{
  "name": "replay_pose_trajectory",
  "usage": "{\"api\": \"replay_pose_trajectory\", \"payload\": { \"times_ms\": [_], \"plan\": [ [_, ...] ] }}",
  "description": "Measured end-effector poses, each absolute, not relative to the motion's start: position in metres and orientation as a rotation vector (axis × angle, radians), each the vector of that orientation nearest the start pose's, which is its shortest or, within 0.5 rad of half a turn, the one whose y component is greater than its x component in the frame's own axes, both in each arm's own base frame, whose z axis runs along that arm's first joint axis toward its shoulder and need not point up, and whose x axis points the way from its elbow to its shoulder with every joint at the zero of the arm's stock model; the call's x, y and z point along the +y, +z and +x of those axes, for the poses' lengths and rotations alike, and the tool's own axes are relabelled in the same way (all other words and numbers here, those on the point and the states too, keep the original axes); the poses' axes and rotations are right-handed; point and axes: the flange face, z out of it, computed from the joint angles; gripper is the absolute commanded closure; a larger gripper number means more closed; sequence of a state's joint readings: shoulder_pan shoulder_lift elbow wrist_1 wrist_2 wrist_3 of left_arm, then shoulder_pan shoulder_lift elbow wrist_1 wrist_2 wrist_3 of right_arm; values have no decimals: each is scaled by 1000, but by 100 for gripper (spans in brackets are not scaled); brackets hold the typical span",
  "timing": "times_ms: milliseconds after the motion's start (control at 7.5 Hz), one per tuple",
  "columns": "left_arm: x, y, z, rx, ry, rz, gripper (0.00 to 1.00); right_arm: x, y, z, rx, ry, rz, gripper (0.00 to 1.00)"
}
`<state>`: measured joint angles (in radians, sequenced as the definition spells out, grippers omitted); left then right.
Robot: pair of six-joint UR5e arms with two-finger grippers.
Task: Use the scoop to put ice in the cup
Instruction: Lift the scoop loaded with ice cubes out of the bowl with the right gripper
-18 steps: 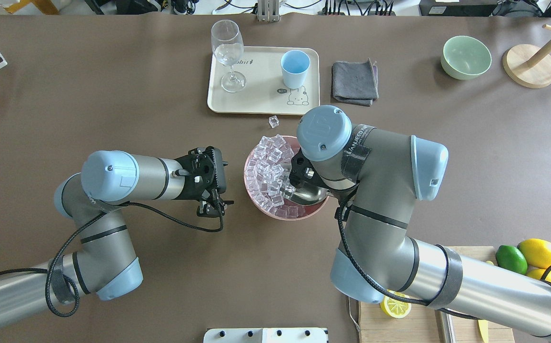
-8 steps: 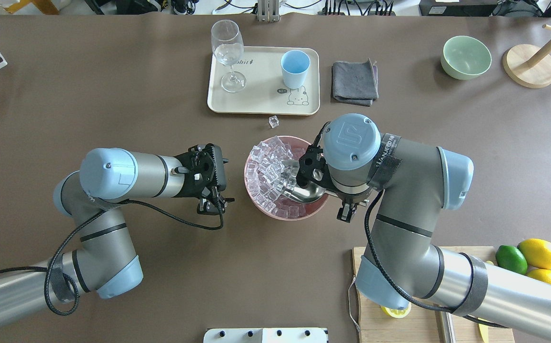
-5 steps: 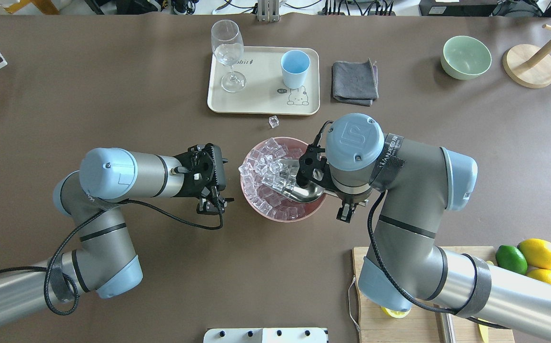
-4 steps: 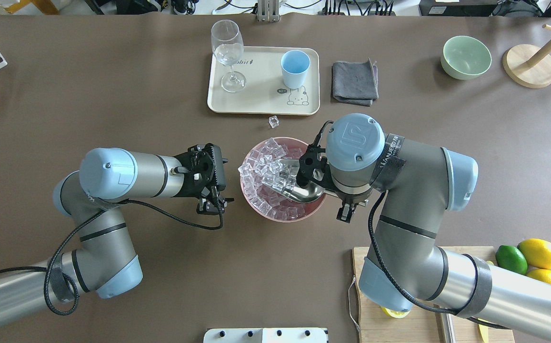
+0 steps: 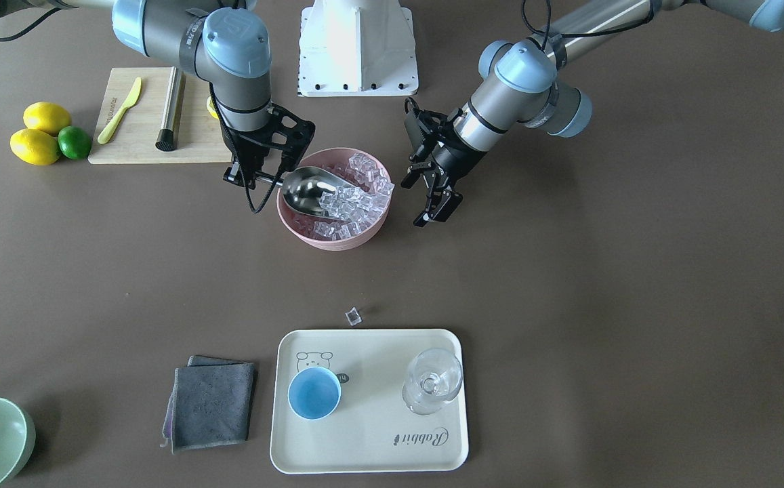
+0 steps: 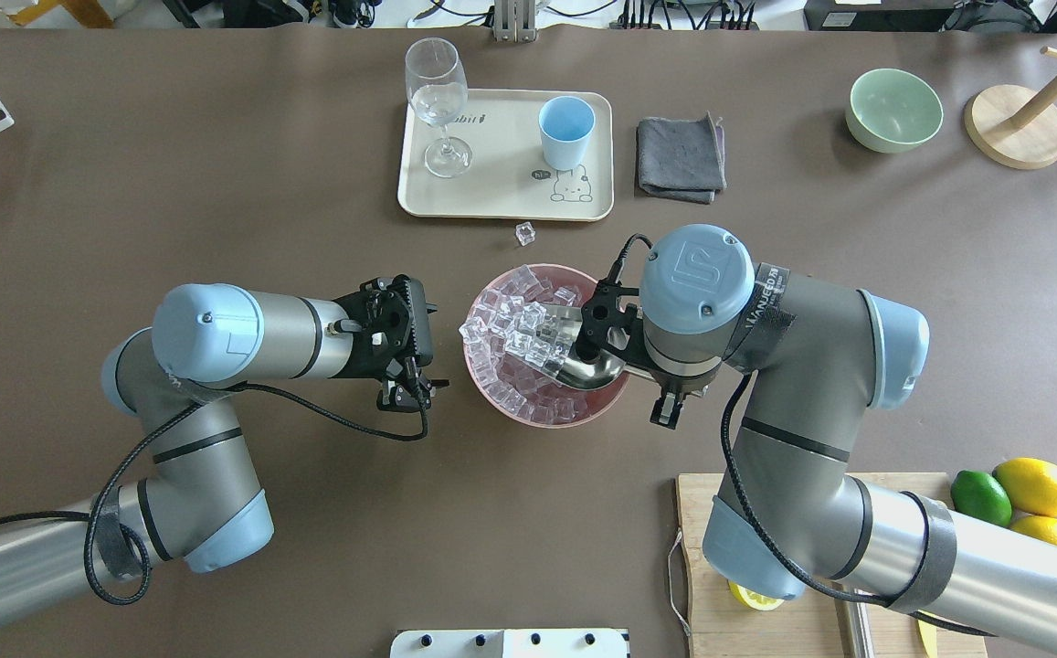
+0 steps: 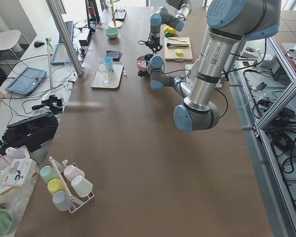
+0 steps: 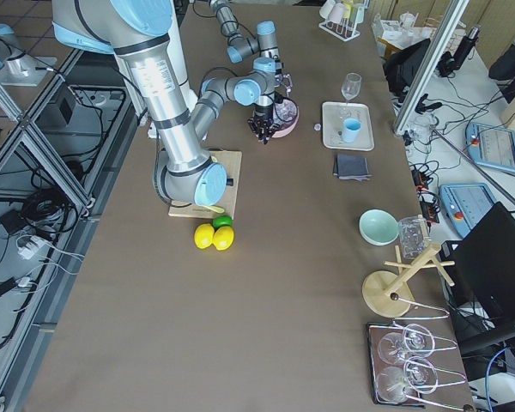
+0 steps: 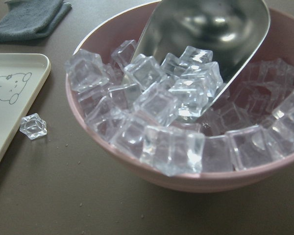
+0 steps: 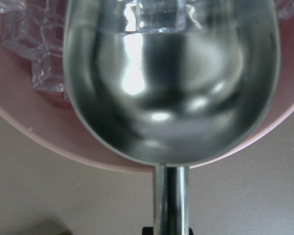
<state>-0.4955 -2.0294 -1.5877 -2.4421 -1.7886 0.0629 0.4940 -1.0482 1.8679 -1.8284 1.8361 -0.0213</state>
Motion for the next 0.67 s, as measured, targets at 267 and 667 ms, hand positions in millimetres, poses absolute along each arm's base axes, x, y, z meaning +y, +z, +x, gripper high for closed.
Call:
{"api": "replay_pose_trajectory", "payload": {
  "times_ms": [267,667],
  "plan": [
    [-409,289,522,862,1096,1151,2,-385,269,-490,-551,-1135,379,100],
    [-410,290,523,861,1095,1147,2,-381,263,-484,-568,-1138,394,100]
  ]
}}
